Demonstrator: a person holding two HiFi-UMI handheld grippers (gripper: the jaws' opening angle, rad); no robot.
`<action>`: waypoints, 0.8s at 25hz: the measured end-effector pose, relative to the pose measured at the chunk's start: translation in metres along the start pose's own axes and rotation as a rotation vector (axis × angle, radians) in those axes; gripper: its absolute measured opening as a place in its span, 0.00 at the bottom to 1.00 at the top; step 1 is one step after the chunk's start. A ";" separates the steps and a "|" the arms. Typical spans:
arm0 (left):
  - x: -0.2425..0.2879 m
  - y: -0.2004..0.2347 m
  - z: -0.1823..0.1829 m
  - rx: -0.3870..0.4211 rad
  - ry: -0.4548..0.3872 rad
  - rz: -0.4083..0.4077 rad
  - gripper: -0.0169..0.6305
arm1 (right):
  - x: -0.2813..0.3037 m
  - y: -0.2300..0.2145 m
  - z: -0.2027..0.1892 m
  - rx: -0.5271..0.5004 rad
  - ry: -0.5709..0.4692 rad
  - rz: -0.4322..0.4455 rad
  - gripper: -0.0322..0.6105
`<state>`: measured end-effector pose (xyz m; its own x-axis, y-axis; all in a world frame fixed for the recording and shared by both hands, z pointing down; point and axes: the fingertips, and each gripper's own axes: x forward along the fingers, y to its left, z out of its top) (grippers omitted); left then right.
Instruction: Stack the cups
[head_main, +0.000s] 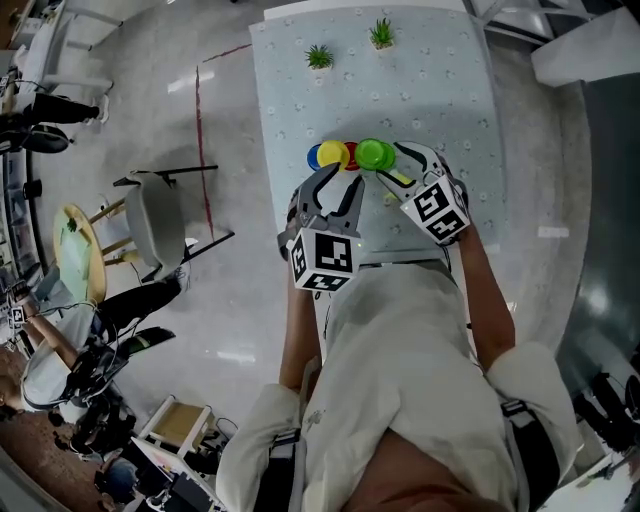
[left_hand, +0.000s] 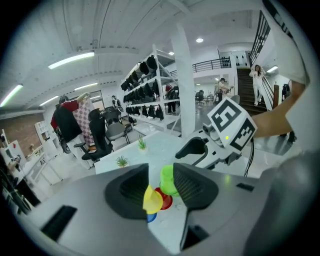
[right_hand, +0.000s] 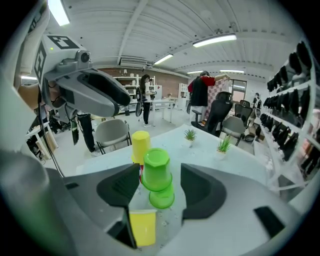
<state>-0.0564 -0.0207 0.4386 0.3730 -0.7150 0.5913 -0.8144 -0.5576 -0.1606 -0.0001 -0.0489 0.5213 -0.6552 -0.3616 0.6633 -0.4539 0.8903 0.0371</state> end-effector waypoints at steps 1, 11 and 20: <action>0.001 -0.003 0.001 0.005 -0.002 -0.010 0.27 | -0.004 -0.001 -0.003 0.007 0.001 -0.008 0.45; 0.014 -0.046 0.006 0.032 -0.001 -0.124 0.27 | -0.038 -0.005 -0.052 0.101 0.045 -0.073 0.45; 0.038 -0.083 -0.015 0.035 0.048 -0.217 0.25 | -0.046 0.007 -0.089 0.153 0.087 -0.074 0.45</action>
<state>0.0185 0.0048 0.4865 0.5152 -0.5564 0.6519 -0.7014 -0.7109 -0.0524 0.0802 -0.0011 0.5576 -0.5645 -0.3936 0.7255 -0.5902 0.8070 -0.0215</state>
